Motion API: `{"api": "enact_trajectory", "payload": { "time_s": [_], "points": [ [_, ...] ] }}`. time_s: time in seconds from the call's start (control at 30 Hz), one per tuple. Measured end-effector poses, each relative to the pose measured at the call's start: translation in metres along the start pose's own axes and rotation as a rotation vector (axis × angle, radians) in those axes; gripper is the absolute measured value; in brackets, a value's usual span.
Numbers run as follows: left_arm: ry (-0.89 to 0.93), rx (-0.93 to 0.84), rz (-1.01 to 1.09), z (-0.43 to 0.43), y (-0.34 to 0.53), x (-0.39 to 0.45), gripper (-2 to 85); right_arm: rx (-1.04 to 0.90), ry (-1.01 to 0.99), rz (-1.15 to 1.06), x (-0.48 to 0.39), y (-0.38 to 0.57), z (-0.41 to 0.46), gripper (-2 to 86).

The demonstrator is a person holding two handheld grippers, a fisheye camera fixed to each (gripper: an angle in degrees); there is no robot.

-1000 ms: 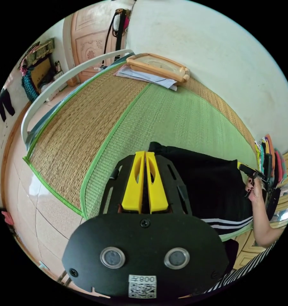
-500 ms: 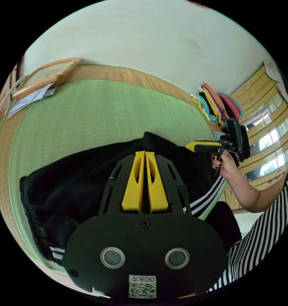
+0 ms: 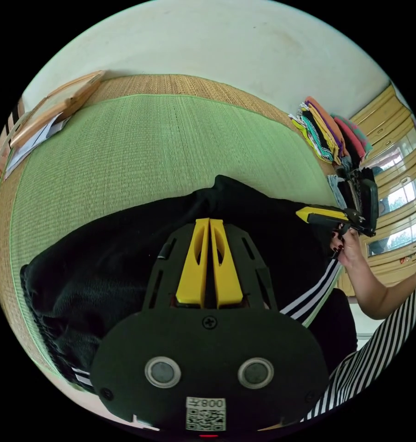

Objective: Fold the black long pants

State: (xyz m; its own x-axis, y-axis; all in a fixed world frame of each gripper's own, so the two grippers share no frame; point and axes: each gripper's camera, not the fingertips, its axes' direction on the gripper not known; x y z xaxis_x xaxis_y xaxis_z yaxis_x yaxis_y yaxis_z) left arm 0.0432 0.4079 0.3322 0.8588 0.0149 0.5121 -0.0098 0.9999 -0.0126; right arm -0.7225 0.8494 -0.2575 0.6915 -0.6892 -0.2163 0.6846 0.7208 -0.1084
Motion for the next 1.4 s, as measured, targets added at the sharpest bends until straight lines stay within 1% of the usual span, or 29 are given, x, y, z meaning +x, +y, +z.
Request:
{"api": "enact_trajectory", "payload": {
  "time_s": [0.13,0.17,0.23,0.3,0.37,0.4,0.53,0.67,0.73,0.8,0.83,0.87,1.0,1.13,1.2,1.3,1.33,1.4],
  "points": [
    [0.125,0.08,0.085,-0.015,-0.017,0.018,1.9,0.076,0.043,-0.012,0.004,0.013,-0.016,0.1],
    [0.165,0.081,0.114,-0.014,-0.025,0.025,2.4,0.071,0.05,-0.003,0.009,0.015,-0.012,0.1],
    [0.18,0.066,0.164,-0.009,-0.038,0.037,3.1,0.023,0.06,0.019,0.02,0.016,-0.001,0.1],
    [0.156,0.004,0.223,0.001,-0.051,0.05,3.6,-0.008,0.045,0.03,0.026,0.021,0.01,0.1],
    [0.031,-0.1,0.277,0.021,-0.059,0.062,3.3,0.009,0.027,0.021,0.029,0.031,0.016,0.1],
    [0.035,-0.073,0.282,0.021,-0.058,0.062,3.0,0.009,0.02,0.024,0.03,0.033,0.017,0.1],
    [0.113,-0.048,0.208,0.008,-0.06,0.056,1.9,0.063,0.029,0.049,0.035,0.042,0.008,0.1],
    [0.118,-0.023,0.191,-0.014,-0.05,0.059,1.3,0.113,0.066,0.07,0.036,0.063,-0.008,0.1],
    [0.122,-0.011,0.171,-0.02,-0.044,0.057,1.1,0.082,0.096,0.086,0.04,0.072,-0.001,0.1],
    [0.138,-0.048,0.144,-0.02,-0.039,0.055,0.9,0.01,0.089,0.118,0.05,0.078,0.015,0.0],
    [0.146,-0.071,0.133,-0.019,-0.037,0.054,0.8,0.045,0.066,0.128,0.055,0.083,0.018,0.0],
    [0.146,-0.07,0.122,-0.022,-0.034,0.055,0.7,0.04,0.025,0.139,0.06,0.084,0.018,0.0],
    [0.173,0.017,0.075,-0.047,-0.032,0.057,0.5,0.079,0.064,0.158,0.062,0.085,0.01,0.1],
    [0.214,0.077,0.025,-0.07,-0.027,0.055,0.5,0.092,0.015,0.146,0.055,0.092,0.005,0.1],
    [0.218,0.059,0.012,-0.073,-0.025,0.055,0.4,0.086,-0.025,0.132,0.046,0.098,0.007,0.1],
    [0.155,-0.009,0.013,-0.072,-0.019,0.061,0.3,0.045,-0.113,0.079,0.022,0.109,0.021,0.1],
    [0.139,-0.047,-0.011,-0.071,-0.015,0.063,0.3,0.008,-0.146,0.049,0.011,0.113,0.032,0.1],
    [0.173,-0.061,0.002,-0.077,-0.008,0.069,0.2,-0.073,-0.16,0.02,-0.004,0.117,0.052,0.1]
  ]
}}
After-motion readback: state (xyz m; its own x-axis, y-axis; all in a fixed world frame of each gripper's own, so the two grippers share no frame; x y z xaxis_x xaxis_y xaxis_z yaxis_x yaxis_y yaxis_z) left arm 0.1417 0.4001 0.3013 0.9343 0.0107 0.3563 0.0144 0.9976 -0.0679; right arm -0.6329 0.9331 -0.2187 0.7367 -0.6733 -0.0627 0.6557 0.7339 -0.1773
